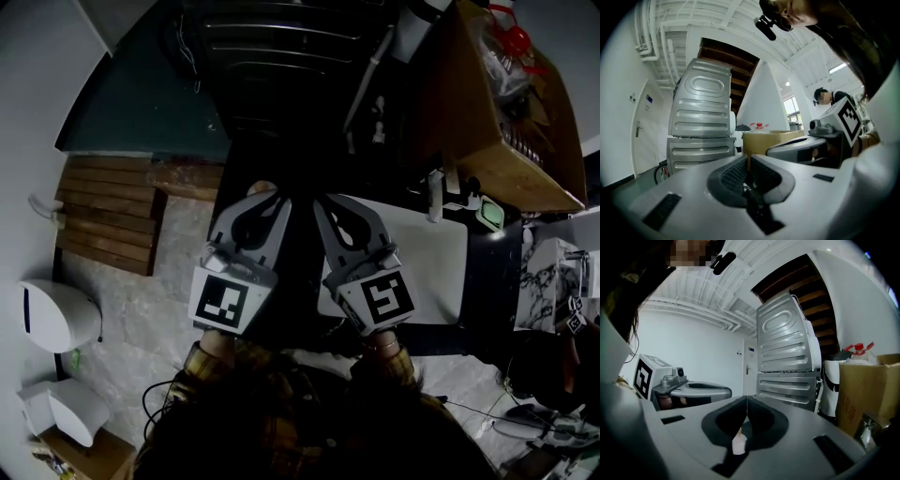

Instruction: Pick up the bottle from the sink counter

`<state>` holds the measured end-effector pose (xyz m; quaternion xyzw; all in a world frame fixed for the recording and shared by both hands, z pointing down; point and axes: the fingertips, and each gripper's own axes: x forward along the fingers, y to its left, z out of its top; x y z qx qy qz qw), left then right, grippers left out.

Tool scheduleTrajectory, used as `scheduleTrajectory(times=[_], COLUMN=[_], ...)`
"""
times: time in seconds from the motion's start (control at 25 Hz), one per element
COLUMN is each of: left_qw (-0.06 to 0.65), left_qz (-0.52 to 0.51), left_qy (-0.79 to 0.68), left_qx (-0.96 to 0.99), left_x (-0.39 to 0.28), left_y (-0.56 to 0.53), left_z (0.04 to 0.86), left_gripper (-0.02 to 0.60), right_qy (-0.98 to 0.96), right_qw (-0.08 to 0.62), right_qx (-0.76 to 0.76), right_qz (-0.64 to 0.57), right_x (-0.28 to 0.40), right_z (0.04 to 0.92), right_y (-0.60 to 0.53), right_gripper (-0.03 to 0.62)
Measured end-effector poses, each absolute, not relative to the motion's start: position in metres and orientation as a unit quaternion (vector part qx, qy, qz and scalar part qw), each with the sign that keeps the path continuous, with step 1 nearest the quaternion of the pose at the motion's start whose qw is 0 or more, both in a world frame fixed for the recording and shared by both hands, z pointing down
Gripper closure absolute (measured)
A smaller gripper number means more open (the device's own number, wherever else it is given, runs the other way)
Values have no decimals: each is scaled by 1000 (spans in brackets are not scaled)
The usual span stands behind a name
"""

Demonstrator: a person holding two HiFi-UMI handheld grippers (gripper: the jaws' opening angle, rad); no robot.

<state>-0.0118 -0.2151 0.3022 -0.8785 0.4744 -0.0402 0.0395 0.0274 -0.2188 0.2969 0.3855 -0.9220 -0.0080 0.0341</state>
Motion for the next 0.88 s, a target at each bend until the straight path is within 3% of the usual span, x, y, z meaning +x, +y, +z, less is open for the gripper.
scheduleTrajectory(times=[0.88], left_qw=[16], left_qz=[-50], left_qy=[448], left_qx=[-892], left_x=[-31], left_y=[-240], left_z=[321], left_gripper=[548], right_qy=[-906], right_qw=[59], right_qx=[420], right_qz=[6], right_x=[21], right_z=[309], right_y=[-234], right_gripper=[577])
